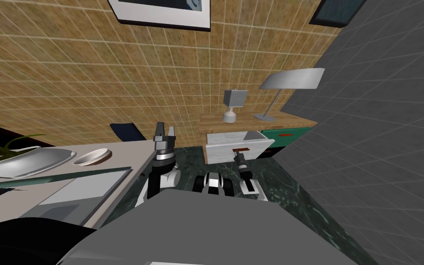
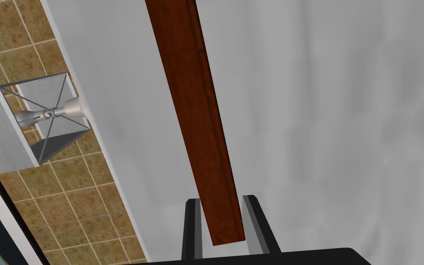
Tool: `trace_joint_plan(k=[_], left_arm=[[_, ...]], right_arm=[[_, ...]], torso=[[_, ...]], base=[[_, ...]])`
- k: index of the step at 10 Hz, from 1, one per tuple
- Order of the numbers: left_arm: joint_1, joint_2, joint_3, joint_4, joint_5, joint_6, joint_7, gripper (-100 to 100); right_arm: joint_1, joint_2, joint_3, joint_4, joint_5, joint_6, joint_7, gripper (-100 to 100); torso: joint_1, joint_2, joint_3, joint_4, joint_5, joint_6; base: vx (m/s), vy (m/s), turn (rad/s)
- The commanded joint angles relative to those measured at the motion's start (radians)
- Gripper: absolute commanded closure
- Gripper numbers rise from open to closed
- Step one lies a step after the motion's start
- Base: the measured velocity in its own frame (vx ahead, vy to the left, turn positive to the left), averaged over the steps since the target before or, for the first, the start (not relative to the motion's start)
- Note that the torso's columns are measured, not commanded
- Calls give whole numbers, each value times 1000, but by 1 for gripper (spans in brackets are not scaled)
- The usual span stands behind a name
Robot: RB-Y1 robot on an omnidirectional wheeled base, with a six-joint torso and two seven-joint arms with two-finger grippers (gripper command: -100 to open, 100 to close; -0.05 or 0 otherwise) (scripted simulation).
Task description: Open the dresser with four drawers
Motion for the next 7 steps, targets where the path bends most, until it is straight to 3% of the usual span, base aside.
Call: trace_joint_plan(k=[1, 7], left_arm=[[0, 0, 0, 0, 0, 0, 0, 0], [0, 0, 0, 0, 0, 0, 0, 0]], right_arm=[[-15, -18, 12, -32, 6, 50, -28, -100], [-71, -66, 38, -123, 25, 214, -106, -100]], torso=[[0, -2, -1, 1, 1, 1], [1, -3, -2, -1, 0, 0]], base=[[-123, -19, 58], [-51, -2, 57]])
